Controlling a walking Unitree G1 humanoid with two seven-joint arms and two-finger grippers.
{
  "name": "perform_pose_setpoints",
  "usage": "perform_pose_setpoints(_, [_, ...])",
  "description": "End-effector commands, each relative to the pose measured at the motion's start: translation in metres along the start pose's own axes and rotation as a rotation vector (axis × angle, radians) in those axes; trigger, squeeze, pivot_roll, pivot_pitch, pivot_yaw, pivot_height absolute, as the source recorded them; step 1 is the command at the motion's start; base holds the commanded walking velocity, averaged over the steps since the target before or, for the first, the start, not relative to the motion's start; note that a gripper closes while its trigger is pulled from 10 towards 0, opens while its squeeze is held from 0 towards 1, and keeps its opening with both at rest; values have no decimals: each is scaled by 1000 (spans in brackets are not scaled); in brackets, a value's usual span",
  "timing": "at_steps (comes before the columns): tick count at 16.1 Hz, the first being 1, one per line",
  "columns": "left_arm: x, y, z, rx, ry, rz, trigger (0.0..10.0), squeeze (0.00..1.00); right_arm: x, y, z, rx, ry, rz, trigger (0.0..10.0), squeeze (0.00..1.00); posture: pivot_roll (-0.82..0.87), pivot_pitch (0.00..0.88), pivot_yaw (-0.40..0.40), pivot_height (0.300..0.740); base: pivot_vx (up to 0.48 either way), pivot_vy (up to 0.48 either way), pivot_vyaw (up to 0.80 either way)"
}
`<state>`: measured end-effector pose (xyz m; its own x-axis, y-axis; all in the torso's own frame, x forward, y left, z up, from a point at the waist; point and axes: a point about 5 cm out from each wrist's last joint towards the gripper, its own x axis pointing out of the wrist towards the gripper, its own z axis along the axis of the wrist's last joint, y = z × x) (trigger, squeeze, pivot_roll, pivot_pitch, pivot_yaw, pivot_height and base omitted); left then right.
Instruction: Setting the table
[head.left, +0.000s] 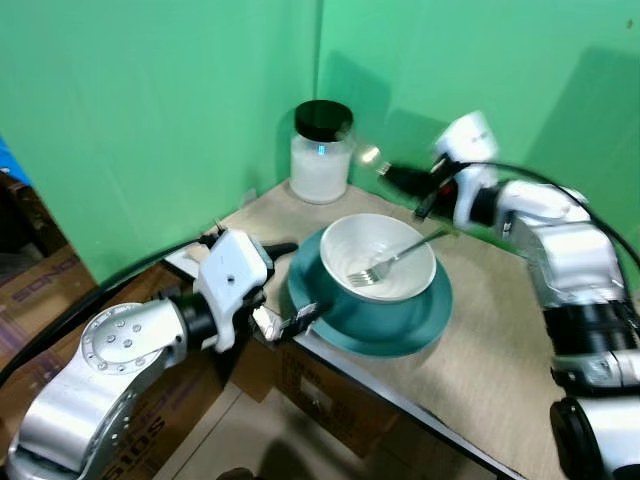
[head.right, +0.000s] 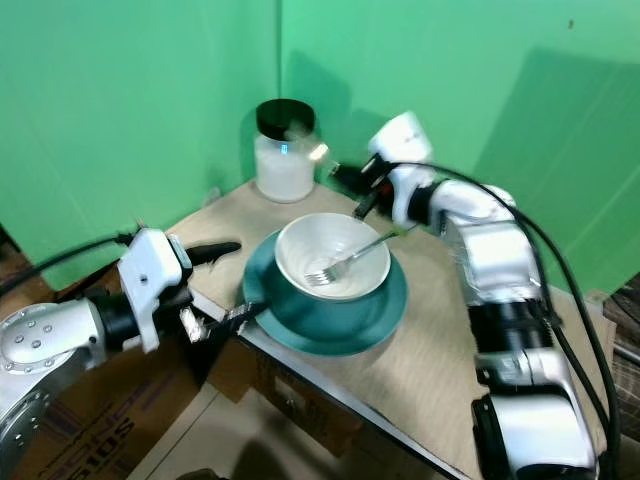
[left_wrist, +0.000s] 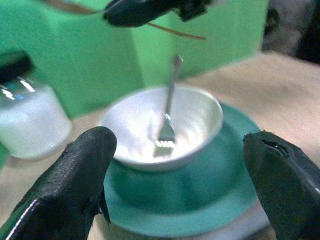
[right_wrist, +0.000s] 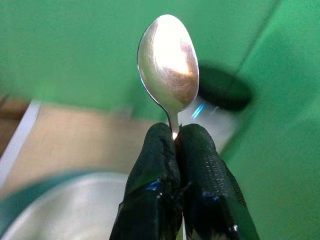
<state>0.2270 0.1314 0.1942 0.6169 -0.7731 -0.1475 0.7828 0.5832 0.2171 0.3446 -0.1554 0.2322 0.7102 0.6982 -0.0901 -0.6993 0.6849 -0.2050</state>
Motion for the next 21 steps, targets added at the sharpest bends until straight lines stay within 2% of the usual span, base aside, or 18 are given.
perform_pose_setpoints(1, [3, 0, 6, 0, -16, 34, 10000, 0, -9, -2, 12, 23, -70, -67, 0, 0, -8, 0, -43, 740, 0, 0, 0])
perform_pose_setpoints(2, [9, 2, 7, -6, -19, 109, 10000, 0, -18, 3, 19, 59, -140, -150, 0, 0, -9, 0, -41, 740, 0, 0, 0])
perform_pose_setpoints(3, [12, 7, 7, -5, -15, 196, 10000, 0, -25, 14, 25, 96, -208, -203, 9098, 0, -13, 0, -36, 740, 0, 0, 0])
perform_pose_setpoints(4, [13, 12, 6, -13, -12, 278, 10000, 0, -29, 24, 29, 144, -245, -217, 10000, 0, -14, 0, -33, 740, 0, 0, 0])
perform_pose_setpoints(5, [12, 22, 7, -14, -23, 446, 10000, 0, -36, 45, 26, 238, -306, -316, 10000, 0, -17, 0, -34, 740, 0, 0, 0])
perform_pose_setpoints(6, [12, 23, 7, -15, -30, 481, 10000, 0, -38, 49, 22, 279, -316, -357, 10000, 0, -16, 0, -36, 740, 0, 0, 0])
perform_pose_setpoints(8, [15, 15, 8, -24, -40, 458, 10000, 0, -48, 66, 1, 332, -283, -476, 10000, 0, -21, 0, -28, 740, 0, 0, 0])
perform_pose_setpoints(9, [15, 15, 8, -11, -35, 463, 10000, 0, -51, 67, -1, 317, -280, -499, 10000, 0, -27, 0, -22, 740, 0, 0, -688])
perform_pose_setpoints(12, [19, 13, 5, -30, -36, 505, 10000, 0, -79, 69, -10, 246, -236, -663, 10000, 0, -35, 7, -13, 740, 0, 0, -800])
perform_pose_setpoints(15, [12, 12, 1, -30, -35, 537, 10000, 0, -96, 74, -21, 189, -150, -761, 10000, 0, -52, 5, 6, 740, 0, 0, -800])
perform_pose_setpoints(18, [10, 13, 0, -22, -34, 545, 10000, 0, -114, 83, -25, 245, -127, -837, 10000, 0, -46, 9, 50, 740, 0, 0, -785])
perform_pose_setpoints(19, [11, 15, 3, -21, -42, 547, 10000, 0, -126, 81, -30, 199, -103, -910, 10000, 0, -48, 14, 60, 740, 0, 0, -763])
perform_pose_setpoints(20, [11, 18, 4, -12, -45, 565, 10000, 0, -128, 80, -34, 197, -90, -909, 10000, 0, -49, 17, 57, 740, 0, 0, -756])
perform_pose_setpoints(21, [10, 20, 2, -23, -41, 587, 10000, 0, -122, 77, -32, 184, -101, -930, 10000, 0, -46, 19, 54, 740, 0, 0, -756])
